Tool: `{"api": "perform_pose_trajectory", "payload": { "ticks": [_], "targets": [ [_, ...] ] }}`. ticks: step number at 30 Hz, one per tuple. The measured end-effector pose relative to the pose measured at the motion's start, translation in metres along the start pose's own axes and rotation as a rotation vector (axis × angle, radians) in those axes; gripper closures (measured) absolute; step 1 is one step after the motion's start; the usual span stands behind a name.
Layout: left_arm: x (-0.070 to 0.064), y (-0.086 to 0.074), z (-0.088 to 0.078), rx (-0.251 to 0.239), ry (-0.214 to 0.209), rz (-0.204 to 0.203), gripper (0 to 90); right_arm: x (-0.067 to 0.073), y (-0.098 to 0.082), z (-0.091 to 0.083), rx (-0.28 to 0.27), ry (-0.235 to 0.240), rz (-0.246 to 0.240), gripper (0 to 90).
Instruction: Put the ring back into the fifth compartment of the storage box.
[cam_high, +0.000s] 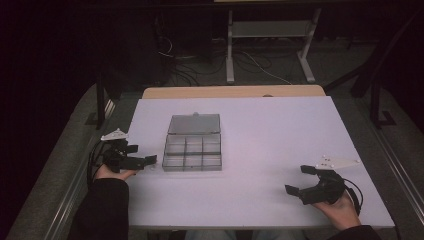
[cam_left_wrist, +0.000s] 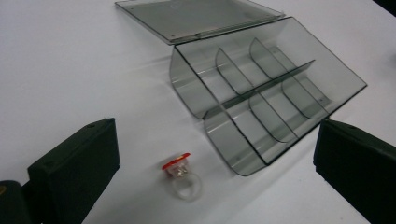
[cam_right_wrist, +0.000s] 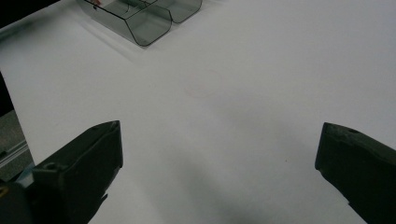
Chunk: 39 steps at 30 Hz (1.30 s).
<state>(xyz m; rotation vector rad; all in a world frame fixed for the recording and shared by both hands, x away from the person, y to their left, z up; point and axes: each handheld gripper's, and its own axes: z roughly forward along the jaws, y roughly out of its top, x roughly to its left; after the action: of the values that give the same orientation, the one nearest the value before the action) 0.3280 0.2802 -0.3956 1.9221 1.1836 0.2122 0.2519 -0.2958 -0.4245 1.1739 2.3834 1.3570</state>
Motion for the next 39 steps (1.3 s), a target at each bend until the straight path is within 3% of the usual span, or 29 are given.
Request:
{"api": "perform_pose_trajectory", "payload": {
  "ticks": [15, 39],
  "targets": [
    [0.02, -0.002, 0.02, 0.099, 0.031, -0.01, 3.9, 0.0, -0.001, 0.001, 0.007, -0.003, -0.009, 0.2],
    [0.021, -0.005, 0.034, 0.219, 0.026, -0.019, 16.6, 0.0, -0.001, 0.002, 0.015, -0.004, -0.011, 0.2]
  ]
}}
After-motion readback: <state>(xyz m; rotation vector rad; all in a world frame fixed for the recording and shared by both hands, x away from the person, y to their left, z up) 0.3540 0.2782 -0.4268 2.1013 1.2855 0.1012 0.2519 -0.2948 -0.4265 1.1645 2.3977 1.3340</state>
